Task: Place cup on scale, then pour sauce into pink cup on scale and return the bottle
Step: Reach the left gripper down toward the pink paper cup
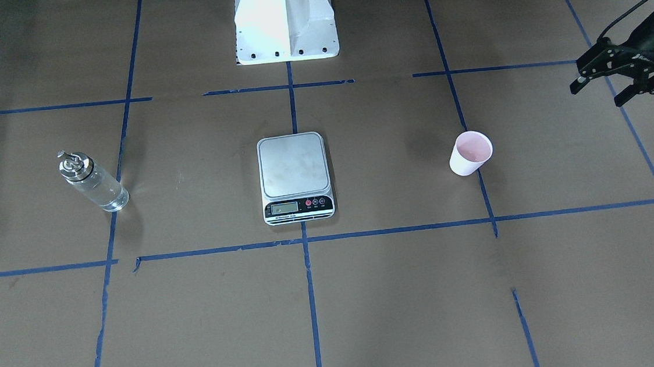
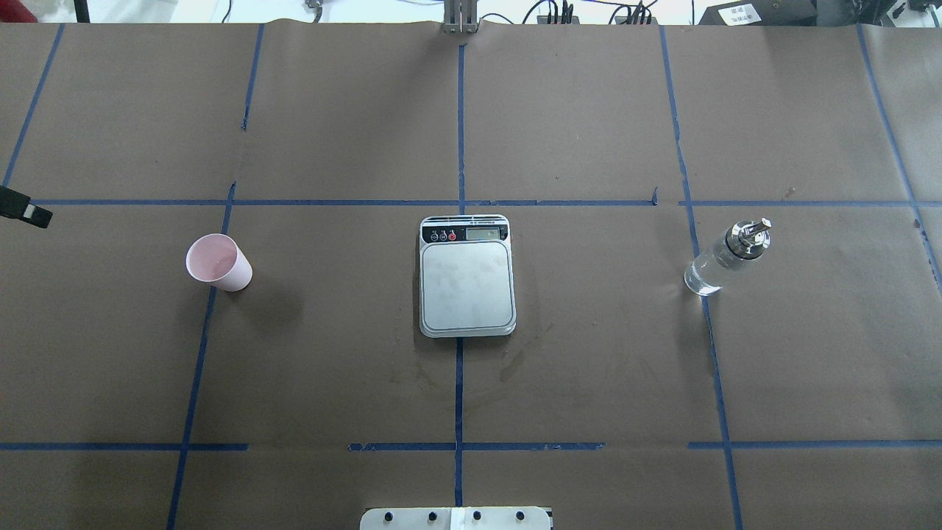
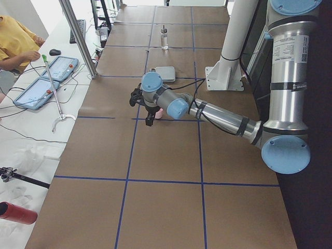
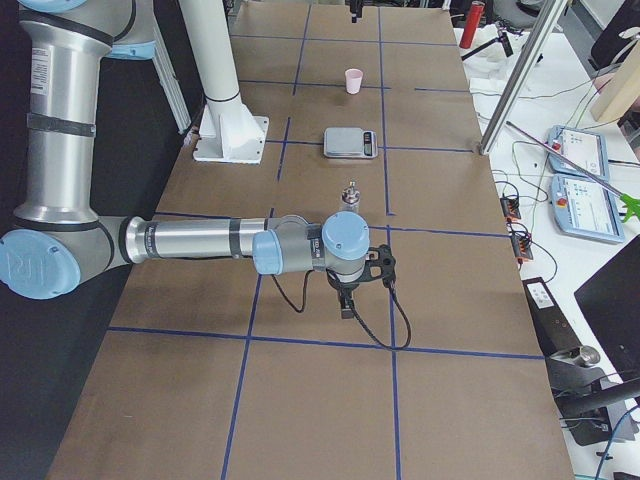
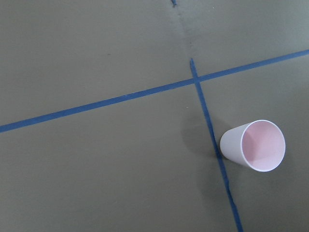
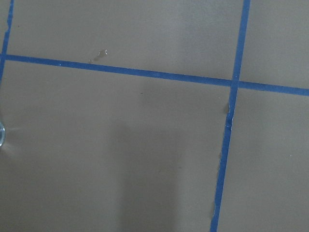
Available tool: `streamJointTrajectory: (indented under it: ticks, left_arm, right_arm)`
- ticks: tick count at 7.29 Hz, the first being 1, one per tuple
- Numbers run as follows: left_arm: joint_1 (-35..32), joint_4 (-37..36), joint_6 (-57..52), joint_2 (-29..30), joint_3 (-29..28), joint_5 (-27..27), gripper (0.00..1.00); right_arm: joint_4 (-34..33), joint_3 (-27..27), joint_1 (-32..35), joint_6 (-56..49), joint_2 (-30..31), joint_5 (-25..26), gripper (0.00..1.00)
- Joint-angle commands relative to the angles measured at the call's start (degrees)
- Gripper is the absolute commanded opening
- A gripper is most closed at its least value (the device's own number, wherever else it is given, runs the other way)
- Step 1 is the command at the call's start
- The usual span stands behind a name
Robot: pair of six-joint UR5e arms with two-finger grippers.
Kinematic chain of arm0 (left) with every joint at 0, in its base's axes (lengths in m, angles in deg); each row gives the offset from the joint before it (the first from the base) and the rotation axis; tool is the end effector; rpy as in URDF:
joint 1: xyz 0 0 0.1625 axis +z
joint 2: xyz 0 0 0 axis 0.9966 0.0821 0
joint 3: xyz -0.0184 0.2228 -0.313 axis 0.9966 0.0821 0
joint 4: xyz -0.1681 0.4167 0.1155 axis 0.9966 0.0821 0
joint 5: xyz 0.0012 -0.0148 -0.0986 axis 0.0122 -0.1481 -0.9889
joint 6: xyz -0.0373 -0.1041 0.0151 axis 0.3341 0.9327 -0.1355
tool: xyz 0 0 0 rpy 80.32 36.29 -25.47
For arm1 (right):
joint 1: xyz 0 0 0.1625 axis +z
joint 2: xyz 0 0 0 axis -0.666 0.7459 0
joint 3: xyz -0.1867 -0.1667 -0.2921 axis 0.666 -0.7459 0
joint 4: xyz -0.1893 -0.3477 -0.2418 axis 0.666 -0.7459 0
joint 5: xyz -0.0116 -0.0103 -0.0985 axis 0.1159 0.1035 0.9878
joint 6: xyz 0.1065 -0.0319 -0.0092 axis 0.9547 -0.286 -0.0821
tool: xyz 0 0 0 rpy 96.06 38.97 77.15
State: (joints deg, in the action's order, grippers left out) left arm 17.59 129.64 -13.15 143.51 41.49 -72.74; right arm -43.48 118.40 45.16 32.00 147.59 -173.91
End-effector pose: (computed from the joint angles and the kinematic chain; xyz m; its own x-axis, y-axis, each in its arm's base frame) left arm 0.1570 -0.5140 0.3956 0.5355 0.2475 -0.8075 -0.0708 0.9659 0.2491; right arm 0.0185 -0.4990 0.5673 0.6086 -0.1396 0.7811 0.0480 0.9891 0.1393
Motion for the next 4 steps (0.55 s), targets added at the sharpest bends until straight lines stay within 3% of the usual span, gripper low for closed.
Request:
streamJointTrajectory:
  ticks: [1,4]
  left_arm:
    - [2.9,-0.1,4.3,2.1,-1.5,2.5,1.00]
    - [3.3,0.1,4.8,5.0,-5.3,2.6,1.00]
  right_arm:
    - [0.1,-0.1,-0.2,0.0,0.0,0.0,1.00]
    - [0.1,-0.1,-0.3,-0.1,0.1,0.0,1.00]
